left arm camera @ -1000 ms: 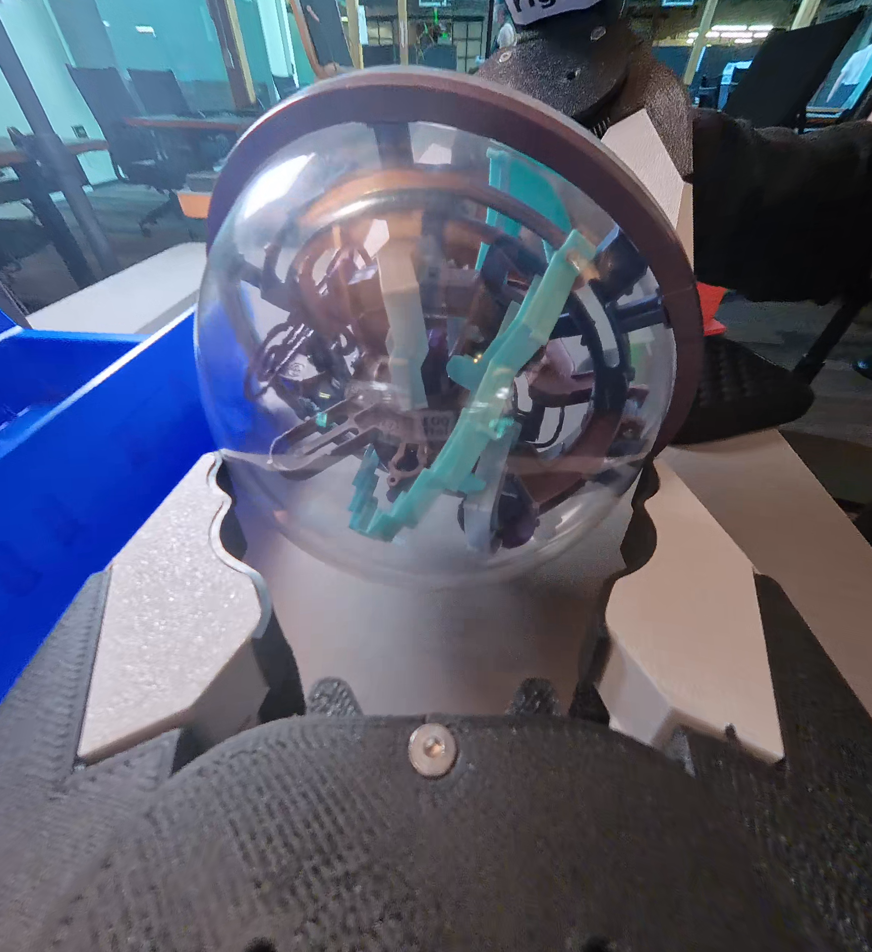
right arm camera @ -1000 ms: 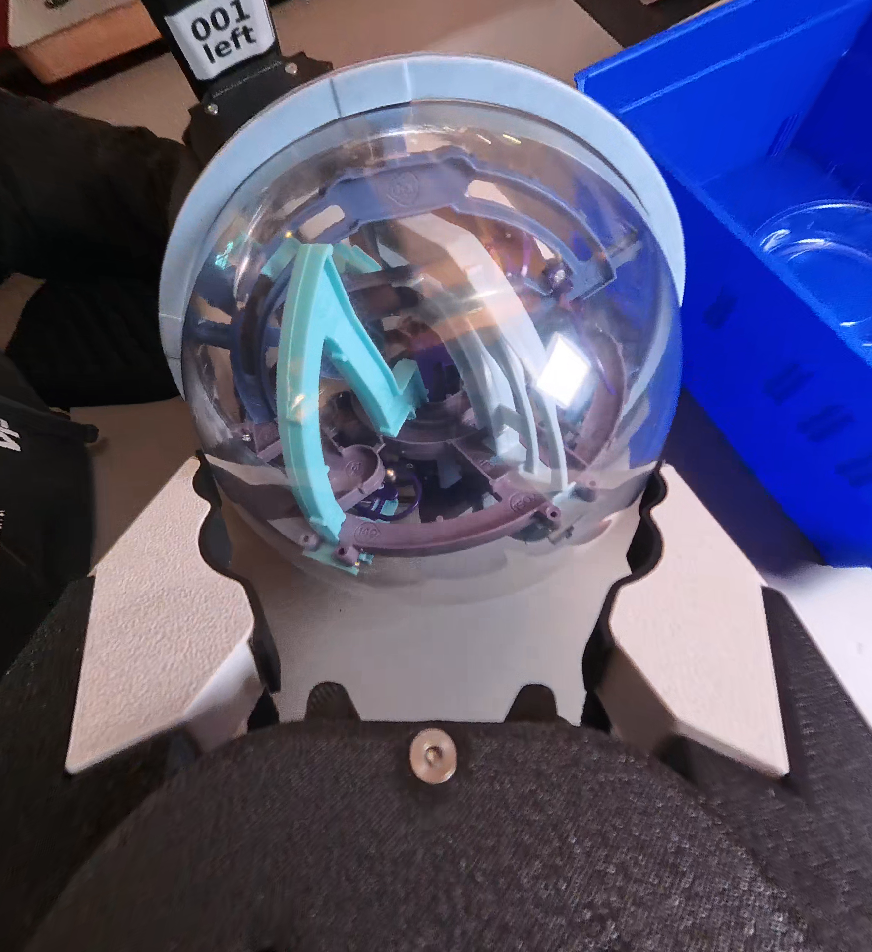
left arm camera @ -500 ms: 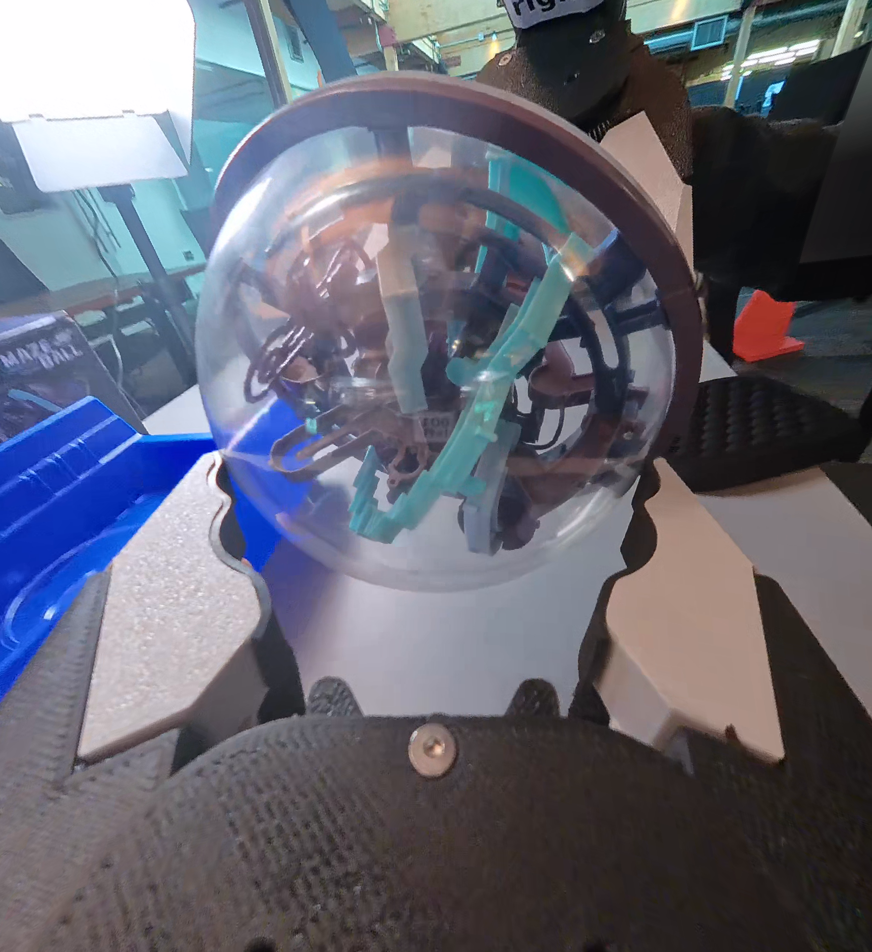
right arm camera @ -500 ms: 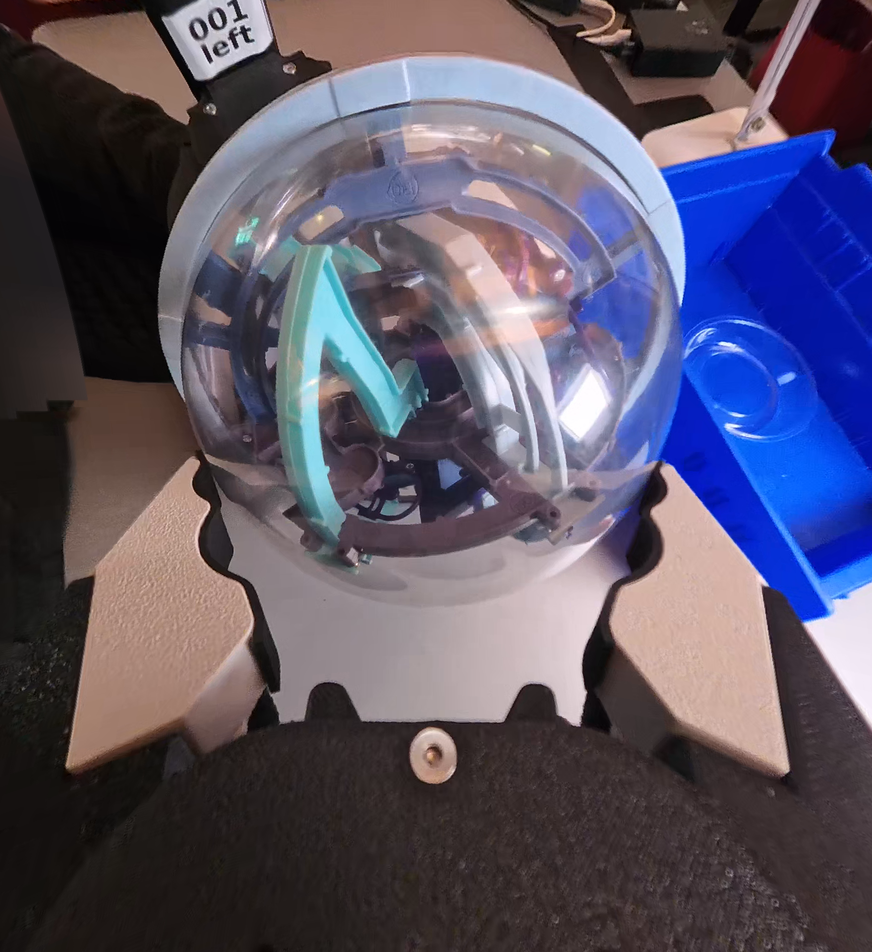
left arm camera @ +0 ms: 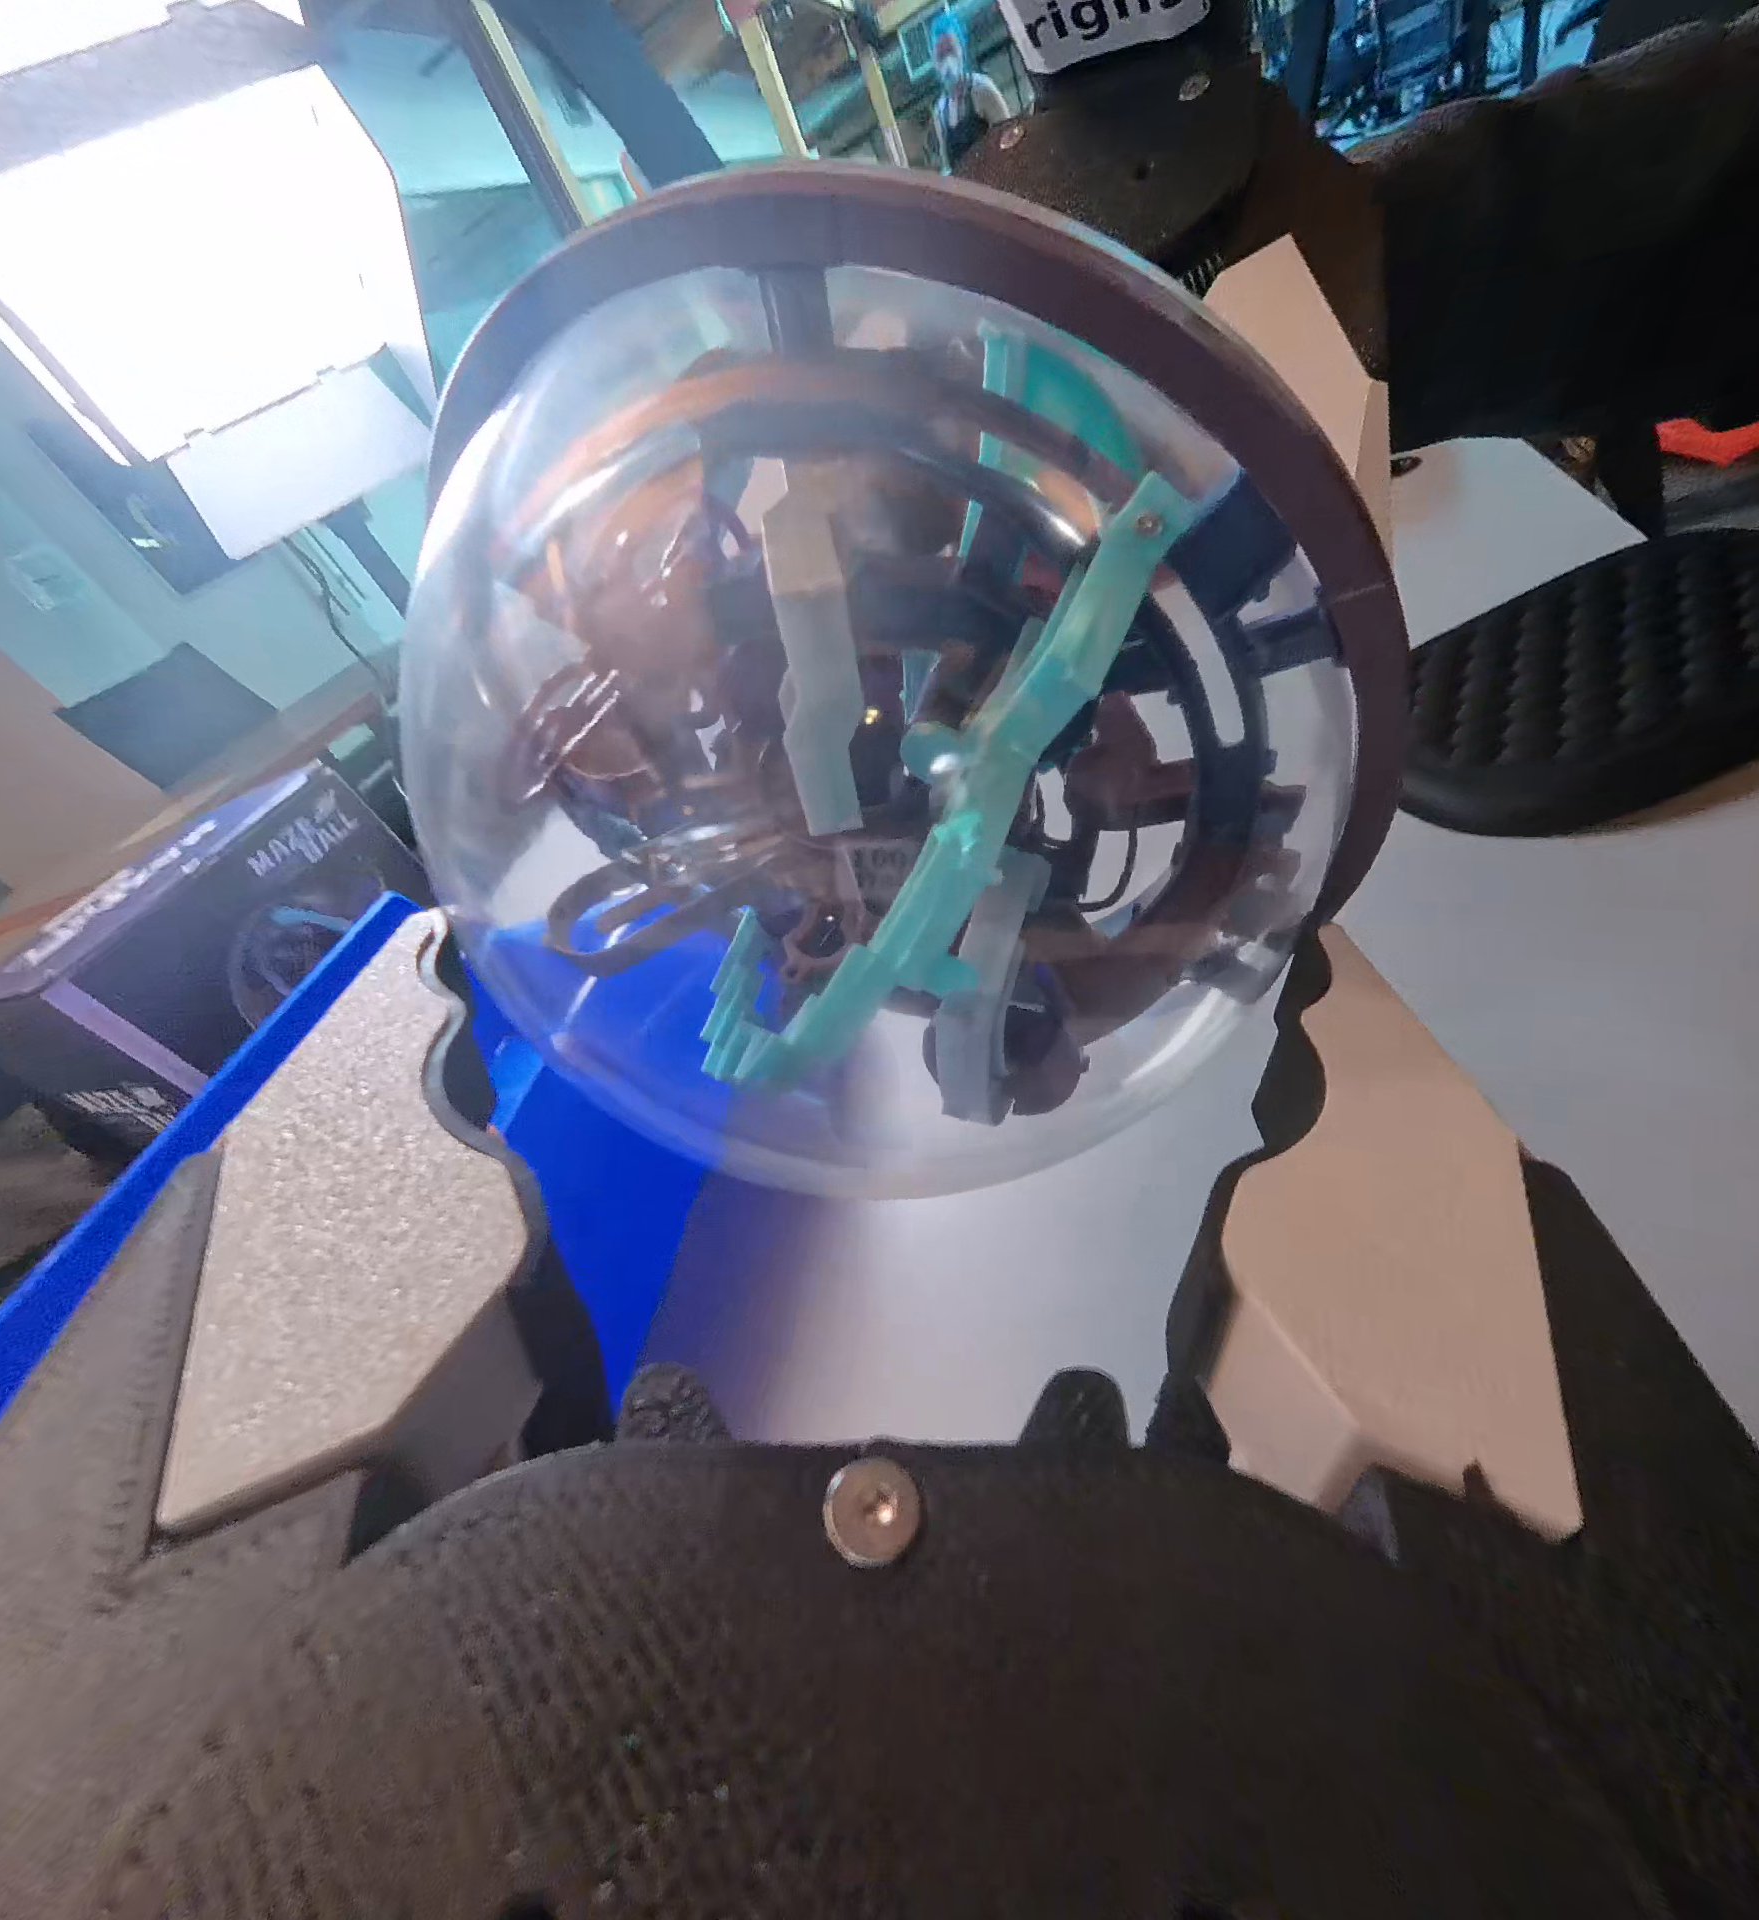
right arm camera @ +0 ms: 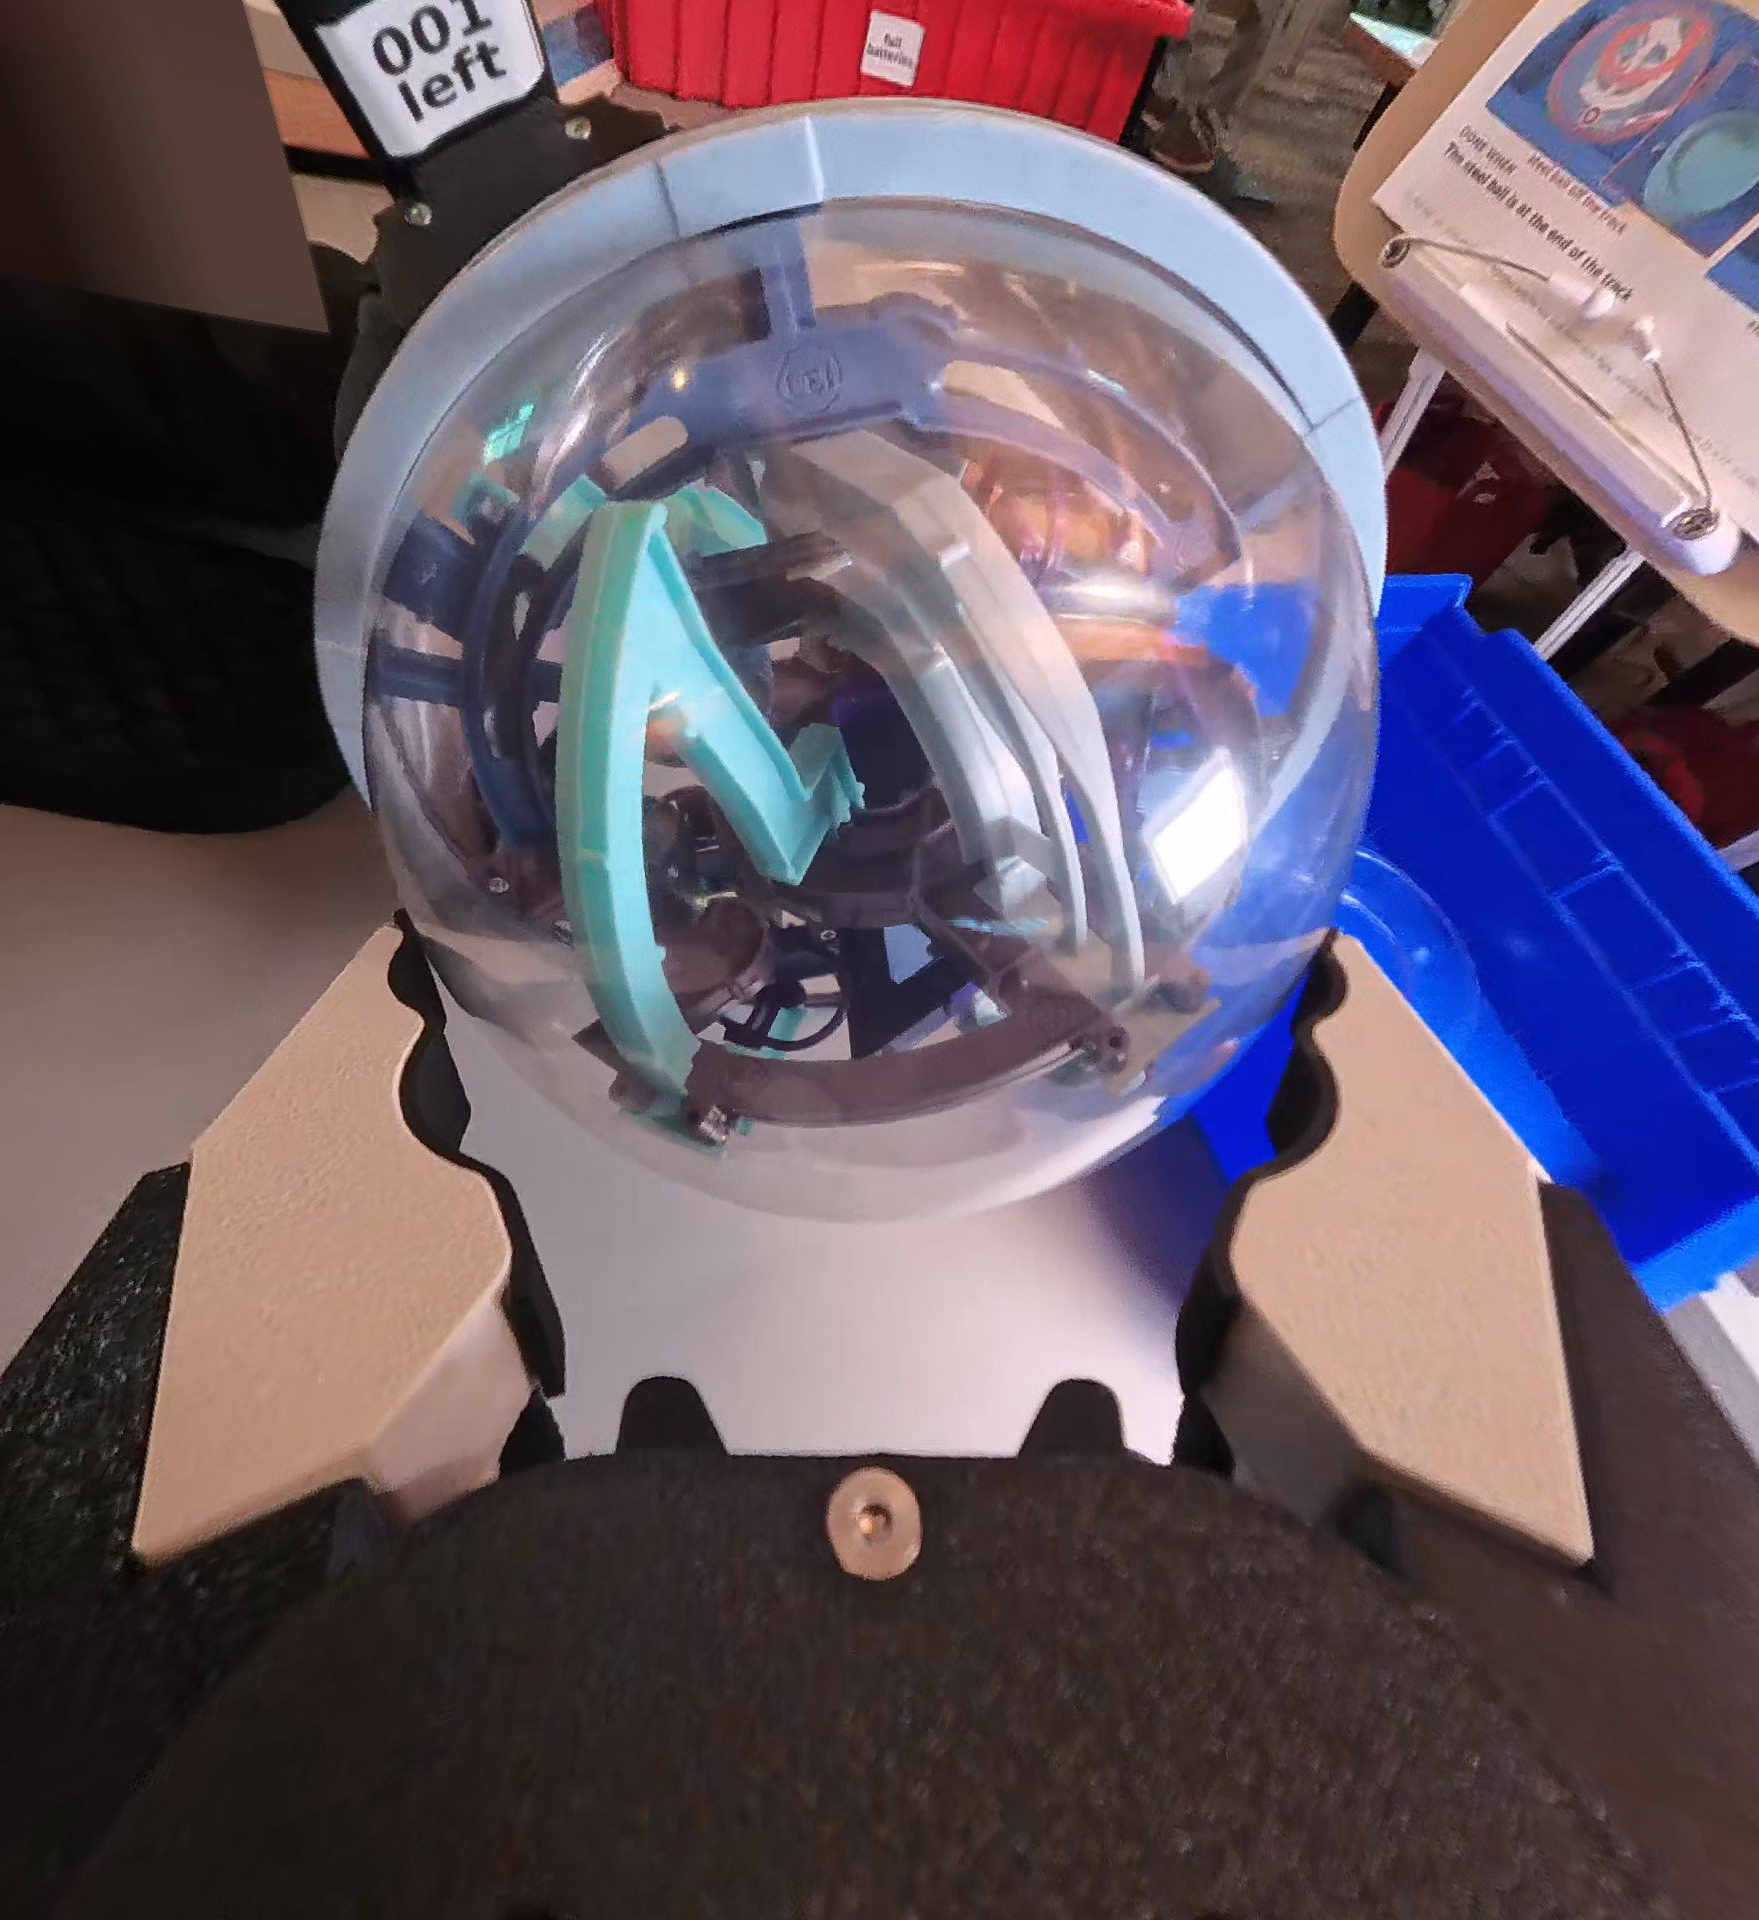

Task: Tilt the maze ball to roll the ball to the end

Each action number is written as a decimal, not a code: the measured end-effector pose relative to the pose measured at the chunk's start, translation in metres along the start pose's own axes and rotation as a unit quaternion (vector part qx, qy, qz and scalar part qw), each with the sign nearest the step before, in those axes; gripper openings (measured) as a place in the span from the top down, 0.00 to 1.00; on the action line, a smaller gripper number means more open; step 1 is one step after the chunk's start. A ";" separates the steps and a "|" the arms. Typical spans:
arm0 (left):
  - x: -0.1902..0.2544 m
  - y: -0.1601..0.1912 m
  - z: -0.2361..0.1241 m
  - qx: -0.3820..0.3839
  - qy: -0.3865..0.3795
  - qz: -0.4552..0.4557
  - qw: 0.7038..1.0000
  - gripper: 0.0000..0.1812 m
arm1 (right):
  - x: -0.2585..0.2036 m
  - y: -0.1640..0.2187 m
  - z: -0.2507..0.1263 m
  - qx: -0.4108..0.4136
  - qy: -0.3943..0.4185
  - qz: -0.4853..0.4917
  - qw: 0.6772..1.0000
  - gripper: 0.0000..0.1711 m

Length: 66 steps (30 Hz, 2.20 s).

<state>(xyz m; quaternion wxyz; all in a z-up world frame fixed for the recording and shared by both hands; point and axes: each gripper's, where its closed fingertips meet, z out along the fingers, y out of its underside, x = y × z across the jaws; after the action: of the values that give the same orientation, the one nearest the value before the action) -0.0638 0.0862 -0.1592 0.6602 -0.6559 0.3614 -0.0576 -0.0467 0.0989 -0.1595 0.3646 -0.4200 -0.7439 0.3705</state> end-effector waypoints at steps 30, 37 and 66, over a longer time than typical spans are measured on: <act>0.030 0.086 -0.002 -0.084 0.000 -0.018 0.996 0.21 | -0.018 0.052 0.043 0.094 0.023 0.022 0.995 0.10; 0.032 0.089 0.001 -0.081 0.006 -0.039 0.996 0.21 | -0.017 0.051 0.041 0.107 0.024 0.033 0.993 0.10; 0.032 0.100 0.004 -0.122 0.001 -0.049 0.991 0.25 | -0.011 0.047 0.035 0.134 0.032 0.048 0.989 0.11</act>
<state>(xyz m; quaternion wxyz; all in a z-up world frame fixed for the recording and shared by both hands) -0.0780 0.0850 -0.2633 0.5715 -0.7483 0.3338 -0.0455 -0.0555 0.0983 -0.2184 0.4226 -0.4144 -0.6545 0.4705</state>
